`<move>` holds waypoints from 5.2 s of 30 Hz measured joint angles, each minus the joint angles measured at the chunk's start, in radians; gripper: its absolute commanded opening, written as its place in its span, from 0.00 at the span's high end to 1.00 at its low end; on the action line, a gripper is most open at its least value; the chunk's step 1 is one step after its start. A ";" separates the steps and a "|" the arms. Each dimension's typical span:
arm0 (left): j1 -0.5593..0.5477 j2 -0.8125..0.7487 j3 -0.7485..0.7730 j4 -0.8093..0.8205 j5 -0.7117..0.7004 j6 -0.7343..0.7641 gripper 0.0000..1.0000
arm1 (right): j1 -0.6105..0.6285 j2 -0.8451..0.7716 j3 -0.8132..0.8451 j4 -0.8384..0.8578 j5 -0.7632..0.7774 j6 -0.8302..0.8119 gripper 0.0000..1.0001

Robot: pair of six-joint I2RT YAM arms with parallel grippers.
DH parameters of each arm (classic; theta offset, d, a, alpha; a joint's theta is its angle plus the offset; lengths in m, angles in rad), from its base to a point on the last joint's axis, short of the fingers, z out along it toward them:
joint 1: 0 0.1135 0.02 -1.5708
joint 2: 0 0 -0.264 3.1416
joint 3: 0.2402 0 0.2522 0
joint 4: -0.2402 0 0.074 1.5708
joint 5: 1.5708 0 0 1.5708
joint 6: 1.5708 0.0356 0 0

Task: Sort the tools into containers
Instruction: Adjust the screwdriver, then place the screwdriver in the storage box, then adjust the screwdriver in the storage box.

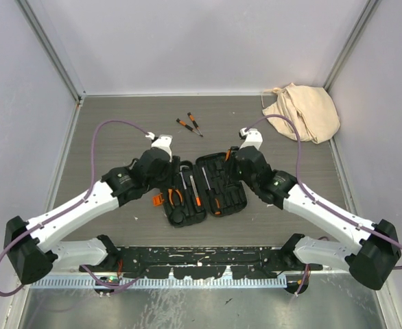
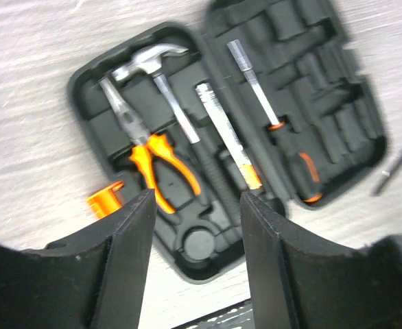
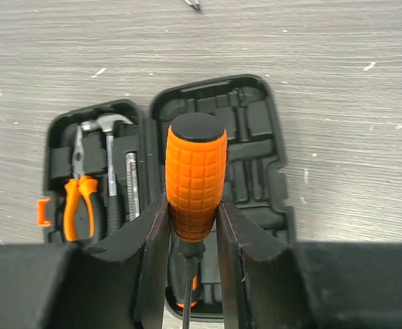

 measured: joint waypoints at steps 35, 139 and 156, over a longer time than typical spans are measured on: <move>-0.026 0.204 -0.210 -0.148 0.017 -0.250 0.93 | -0.074 0.029 0.006 -0.095 -0.140 -0.071 1.00; 0.084 0.307 0.283 -0.124 -0.005 -0.068 0.02 | -0.103 0.018 -0.126 0.035 0.056 -0.114 0.00; 0.109 0.376 0.357 -0.033 0.042 -0.004 0.57 | -0.132 -0.003 -0.172 0.060 -0.177 -0.001 0.56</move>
